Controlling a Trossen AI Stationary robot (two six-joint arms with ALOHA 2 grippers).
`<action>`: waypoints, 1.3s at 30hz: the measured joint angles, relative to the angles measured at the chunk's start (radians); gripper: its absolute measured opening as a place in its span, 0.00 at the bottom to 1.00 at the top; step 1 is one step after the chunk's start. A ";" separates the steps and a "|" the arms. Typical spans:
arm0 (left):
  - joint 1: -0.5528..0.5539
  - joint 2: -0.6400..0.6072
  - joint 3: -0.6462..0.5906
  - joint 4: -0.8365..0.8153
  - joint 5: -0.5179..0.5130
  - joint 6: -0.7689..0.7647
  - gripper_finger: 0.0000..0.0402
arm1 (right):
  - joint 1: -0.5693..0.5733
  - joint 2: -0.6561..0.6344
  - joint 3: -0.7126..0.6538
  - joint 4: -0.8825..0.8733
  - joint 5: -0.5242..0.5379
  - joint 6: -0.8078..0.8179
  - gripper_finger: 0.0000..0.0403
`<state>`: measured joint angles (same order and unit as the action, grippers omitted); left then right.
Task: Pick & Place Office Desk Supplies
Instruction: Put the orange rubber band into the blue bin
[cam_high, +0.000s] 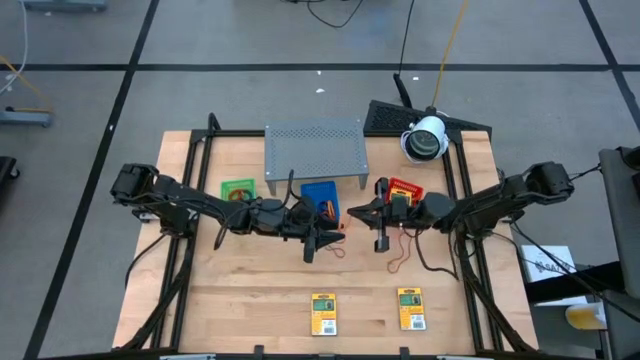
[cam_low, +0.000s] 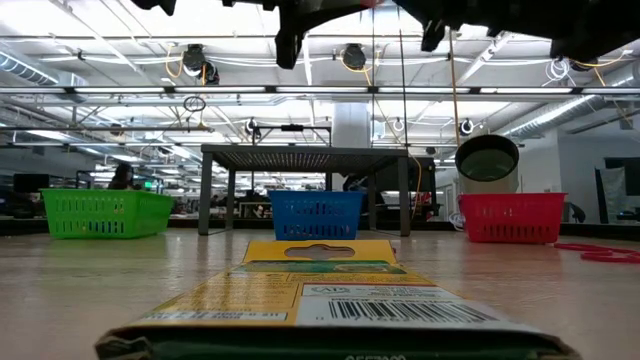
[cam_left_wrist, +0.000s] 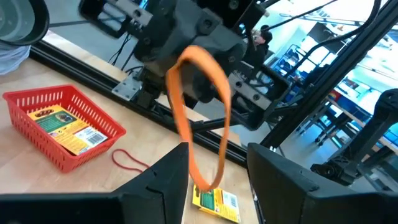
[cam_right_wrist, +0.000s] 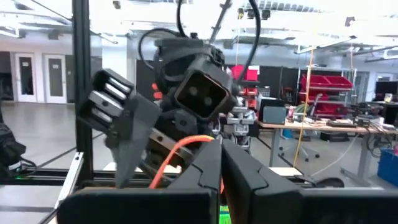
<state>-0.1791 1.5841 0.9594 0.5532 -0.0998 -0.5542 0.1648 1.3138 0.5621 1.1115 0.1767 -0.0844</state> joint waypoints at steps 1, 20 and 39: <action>0.000 0.000 0.000 0.001 0.000 0.004 0.42 | -0.003 0.011 0.000 0.010 -0.001 0.009 0.00; -0.005 0.000 0.000 0.019 -0.002 0.079 0.36 | -0.073 0.078 0.014 0.014 -0.025 0.075 0.00; -0.013 0.000 0.000 -0.072 -0.015 0.205 0.01 | -0.071 0.066 0.014 0.037 -0.104 0.046 0.25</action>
<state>-0.1921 1.5841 0.9596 0.4815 -0.1145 -0.3496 0.0935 1.3802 0.5758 1.1489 0.0728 -0.0383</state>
